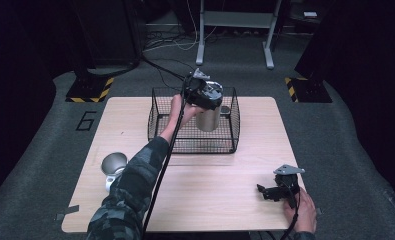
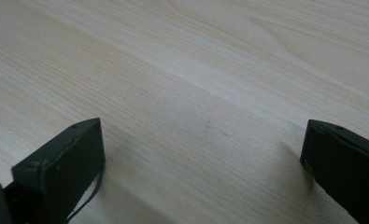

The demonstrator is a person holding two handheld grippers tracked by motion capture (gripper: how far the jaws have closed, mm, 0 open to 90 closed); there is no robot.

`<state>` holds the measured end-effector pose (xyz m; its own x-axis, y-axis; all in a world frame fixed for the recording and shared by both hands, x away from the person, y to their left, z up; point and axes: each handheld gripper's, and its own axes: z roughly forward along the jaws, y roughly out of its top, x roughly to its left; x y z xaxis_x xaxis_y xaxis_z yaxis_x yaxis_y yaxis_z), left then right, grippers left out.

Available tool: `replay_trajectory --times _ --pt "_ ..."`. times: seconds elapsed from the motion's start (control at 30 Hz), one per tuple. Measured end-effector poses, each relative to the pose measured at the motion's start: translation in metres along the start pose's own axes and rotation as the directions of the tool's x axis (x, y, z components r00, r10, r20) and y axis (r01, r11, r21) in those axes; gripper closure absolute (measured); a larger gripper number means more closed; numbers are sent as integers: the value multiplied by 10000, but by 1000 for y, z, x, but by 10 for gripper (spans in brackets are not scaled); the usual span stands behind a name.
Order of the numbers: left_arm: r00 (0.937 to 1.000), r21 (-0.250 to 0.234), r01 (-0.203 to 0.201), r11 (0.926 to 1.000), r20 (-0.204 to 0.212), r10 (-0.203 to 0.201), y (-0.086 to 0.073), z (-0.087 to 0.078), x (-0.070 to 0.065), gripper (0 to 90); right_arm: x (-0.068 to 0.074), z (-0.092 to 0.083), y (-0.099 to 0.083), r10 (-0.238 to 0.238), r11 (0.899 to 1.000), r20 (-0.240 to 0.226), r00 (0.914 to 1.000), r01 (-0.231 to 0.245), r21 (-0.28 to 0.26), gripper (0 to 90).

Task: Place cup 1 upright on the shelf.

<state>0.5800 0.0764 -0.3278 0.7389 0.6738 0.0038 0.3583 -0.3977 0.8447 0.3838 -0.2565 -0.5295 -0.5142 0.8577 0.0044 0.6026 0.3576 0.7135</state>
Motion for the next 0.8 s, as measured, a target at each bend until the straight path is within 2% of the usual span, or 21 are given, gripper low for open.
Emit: replay_trajectory --times 0.5,0.57,0.8 --pt "9994 315 337 9989 90 -340 -6 29 1 38 0 0 0 12 10000 46 10000 -12 -51 0" --pt "9987 394 489 9980 135 -495 -7 33 2 38 0 0 0 9 10000 46 10000 -9 -49 0" --pt "9984 544 562 9969 80 -567 -10 46 2 38 0 0 0 2 10000 0 10000 -2 -5 0"
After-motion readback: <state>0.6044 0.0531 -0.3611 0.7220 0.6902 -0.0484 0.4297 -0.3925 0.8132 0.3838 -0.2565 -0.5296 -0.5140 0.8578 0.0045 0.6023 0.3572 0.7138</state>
